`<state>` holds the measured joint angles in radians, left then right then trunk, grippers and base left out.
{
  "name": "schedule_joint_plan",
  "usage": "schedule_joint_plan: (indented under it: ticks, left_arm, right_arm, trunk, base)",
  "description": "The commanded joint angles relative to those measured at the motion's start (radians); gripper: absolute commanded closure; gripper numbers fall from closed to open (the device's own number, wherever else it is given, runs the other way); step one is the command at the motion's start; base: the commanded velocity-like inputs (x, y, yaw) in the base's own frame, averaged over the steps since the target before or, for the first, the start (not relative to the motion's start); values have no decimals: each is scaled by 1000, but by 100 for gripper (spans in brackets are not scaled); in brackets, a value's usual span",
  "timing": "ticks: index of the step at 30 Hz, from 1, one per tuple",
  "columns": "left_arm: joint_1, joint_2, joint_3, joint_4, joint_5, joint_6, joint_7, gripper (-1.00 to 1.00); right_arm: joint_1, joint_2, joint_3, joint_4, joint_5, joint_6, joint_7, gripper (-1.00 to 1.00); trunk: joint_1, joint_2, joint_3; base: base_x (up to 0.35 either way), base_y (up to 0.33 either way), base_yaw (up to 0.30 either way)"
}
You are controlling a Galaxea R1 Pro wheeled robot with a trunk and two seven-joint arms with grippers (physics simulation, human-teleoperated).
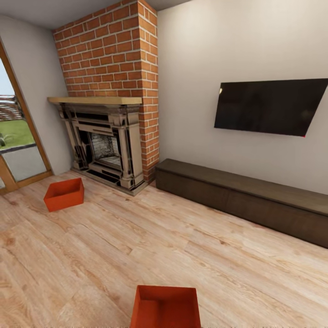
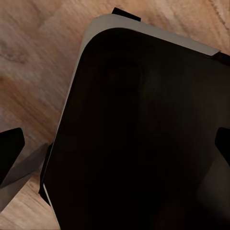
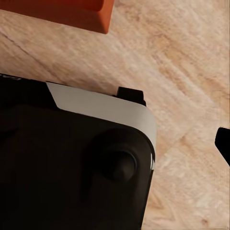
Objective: Move the two storage containers from the living room to the garage. In the garage, place one container on the floor and stack the other container on top of it (either order is fine).
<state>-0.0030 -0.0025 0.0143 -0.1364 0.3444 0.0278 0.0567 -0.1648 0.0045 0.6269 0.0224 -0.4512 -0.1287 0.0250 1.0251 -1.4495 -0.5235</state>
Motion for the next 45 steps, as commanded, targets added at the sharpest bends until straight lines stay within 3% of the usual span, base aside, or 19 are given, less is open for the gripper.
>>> schedule_joint_plan:
  ticks: [1,3,6,45]
  left_arm:
    - [0,0,1,-2,4,3,3,-100]
    - [0,-1,1,-2,4,3,3,-100]
    - [0,-1,1,-2,4,3,3,-100]
    - [0,-1,1,-2,4,3,3,-100]
  right_arm:
    - [-1,0,2,2,-10,-5,3,-100]
    - [-1,0,-28,2,-9,-5,3,-100]
    - [-1,0,-37,2,-8,-5,3,-100]
    - [-1,1,-44,2,-8,-3,-10,-100]
  trunk:
    - [0,-1,-3]
    - [0,-1,-6]
    - [0,-1,-11]
    - [0,-1,-59]
  base:
    - [0,0,5]
    - [0,0,2]
    - [0,0,0]
    - [0,0,-6]
